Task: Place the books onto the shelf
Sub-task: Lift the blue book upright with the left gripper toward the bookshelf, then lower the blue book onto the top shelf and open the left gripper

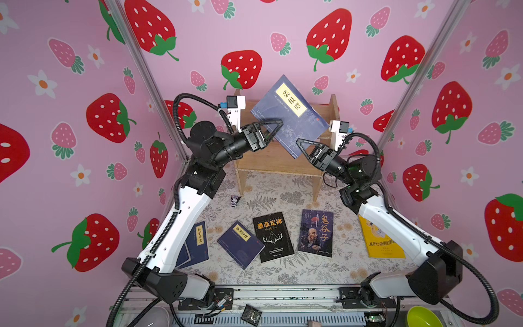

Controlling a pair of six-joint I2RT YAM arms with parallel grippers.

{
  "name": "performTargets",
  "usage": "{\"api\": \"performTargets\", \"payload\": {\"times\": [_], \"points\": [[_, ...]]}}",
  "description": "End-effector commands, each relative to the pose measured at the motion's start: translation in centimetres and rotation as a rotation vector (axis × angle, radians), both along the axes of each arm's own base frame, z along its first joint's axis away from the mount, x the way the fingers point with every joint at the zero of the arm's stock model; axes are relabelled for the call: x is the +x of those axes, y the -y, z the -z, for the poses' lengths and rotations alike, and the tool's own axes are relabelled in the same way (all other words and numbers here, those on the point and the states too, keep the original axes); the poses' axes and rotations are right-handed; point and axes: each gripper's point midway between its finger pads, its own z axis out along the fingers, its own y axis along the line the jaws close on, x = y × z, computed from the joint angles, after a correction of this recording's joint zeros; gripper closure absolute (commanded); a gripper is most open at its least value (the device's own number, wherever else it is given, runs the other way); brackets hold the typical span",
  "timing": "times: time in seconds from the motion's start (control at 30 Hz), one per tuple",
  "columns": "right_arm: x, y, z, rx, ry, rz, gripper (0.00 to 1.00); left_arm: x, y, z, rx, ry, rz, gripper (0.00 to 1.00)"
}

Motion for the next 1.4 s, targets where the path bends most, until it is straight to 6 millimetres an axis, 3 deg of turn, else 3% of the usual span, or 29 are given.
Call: {"api": "performTargets", "payload": {"times": [0.0, 0.1, 0.3, 0.43, 0.53, 0.57, 0.67, 0.73, 0.83, 1.03, 1.17, 1.37], "points": [[-2.2, 1.3, -2.2, 0.035, 0.068, -0.023, 0.92, -2.5, -0.5, -3.0, -0.045, 0.082, 0.055, 0.19], [-1.9, 1.2, -2.0, 0.016, 0.055, -0.014, 0.92, -2.8, -0.8, -3.1, -0.052, 0.097, 0.036, 0.27], [-0.6, 0.7, -1.1, 0.019, 0.004, -0.008, 0.92, -3.2, -1.4, -3.4, -0.086, 0.119, 0.005, 0.67], [0.4, 0.3, -0.6, 0.033, -0.029, -0.011, 0.9, -2.5, -2.5, -2.9, -0.108, 0.1, -0.086, 0.83], [1.4, -0.3, -0.6, 0.033, -0.035, -0.003, 0.8, -1.7, -3.5, -2.7, -0.136, 0.074, -0.162, 0.92], [1.8, -0.4, -0.6, 0.032, -0.036, 0.007, 0.7, -1.2, -4.0, -2.7, -0.147, 0.051, -0.202, 1.0], [3.2, 0.0, -0.3, 0.031, -0.027, 0.098, 0.34, 0.9, -5.9, -2.8, -0.178, -0.032, -0.346, 1.0], [4.1, 0.6, -0.5, 0.021, -0.002, 0.195, 0.24, 2.5, -7.0, -2.5, -0.198, -0.103, -0.433, 1.0], [5.8, 1.9, -0.9, -0.051, 0.061, 0.407, 0.23, 4.7, -8.1, -2.0, -0.258, -0.187, -0.515, 1.0], [6.7, 4.0, -2.7, -0.106, 0.224, 0.701, 0.21, 8.4, -8.8, -0.8, -0.358, -0.316, -0.569, 1.0], [7.0, 3.1, -3.5, -0.149, 0.31, 0.788, 0.21, 10.9, -8.6, 0.3, -0.387, -0.395, -0.568, 1.0], [8.2, -0.2, -3.1, -0.228, 0.358, 0.869, 0.22, 13.5, -9.2, 2.8, -0.376, -0.469, -0.617, 1.0]]}}
